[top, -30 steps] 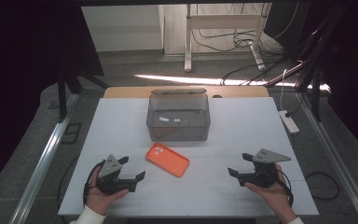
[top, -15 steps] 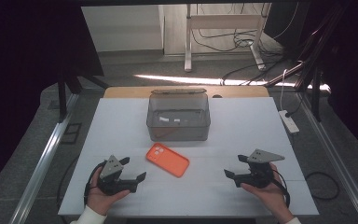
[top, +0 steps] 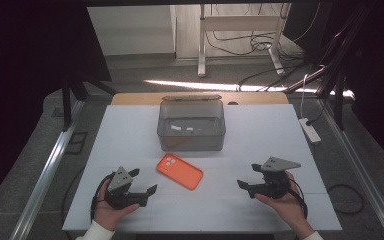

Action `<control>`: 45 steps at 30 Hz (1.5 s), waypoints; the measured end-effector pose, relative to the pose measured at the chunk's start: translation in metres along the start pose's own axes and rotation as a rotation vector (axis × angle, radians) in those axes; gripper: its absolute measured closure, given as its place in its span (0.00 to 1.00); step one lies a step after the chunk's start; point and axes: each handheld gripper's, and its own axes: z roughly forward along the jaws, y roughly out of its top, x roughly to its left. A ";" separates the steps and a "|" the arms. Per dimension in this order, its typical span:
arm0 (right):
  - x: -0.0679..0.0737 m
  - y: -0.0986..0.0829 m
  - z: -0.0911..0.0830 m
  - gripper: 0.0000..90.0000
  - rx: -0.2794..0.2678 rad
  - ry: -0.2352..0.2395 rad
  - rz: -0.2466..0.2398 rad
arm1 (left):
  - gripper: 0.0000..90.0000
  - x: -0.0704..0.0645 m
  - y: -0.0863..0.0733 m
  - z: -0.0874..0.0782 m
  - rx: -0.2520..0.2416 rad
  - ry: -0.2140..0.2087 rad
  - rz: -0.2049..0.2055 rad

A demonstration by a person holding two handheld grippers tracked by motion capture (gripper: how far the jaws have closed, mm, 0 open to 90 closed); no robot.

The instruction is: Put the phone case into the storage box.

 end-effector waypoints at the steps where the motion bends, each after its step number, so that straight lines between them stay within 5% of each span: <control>1: 0.001 0.001 0.001 0.22 0.007 -0.002 -0.003 | 0.16 0.000 0.000 0.000 0.000 0.000 0.001; 31: 0.014 0.039 0.035 0.22 0.074 0.022 -0.076 | 0.15 -0.002 -0.001 0.002 0.012 -0.001 0.006; 45: 0.013 0.048 0.049 0.21 0.092 0.033 -0.049 | 0.15 -0.002 -0.001 0.002 0.012 -0.002 0.006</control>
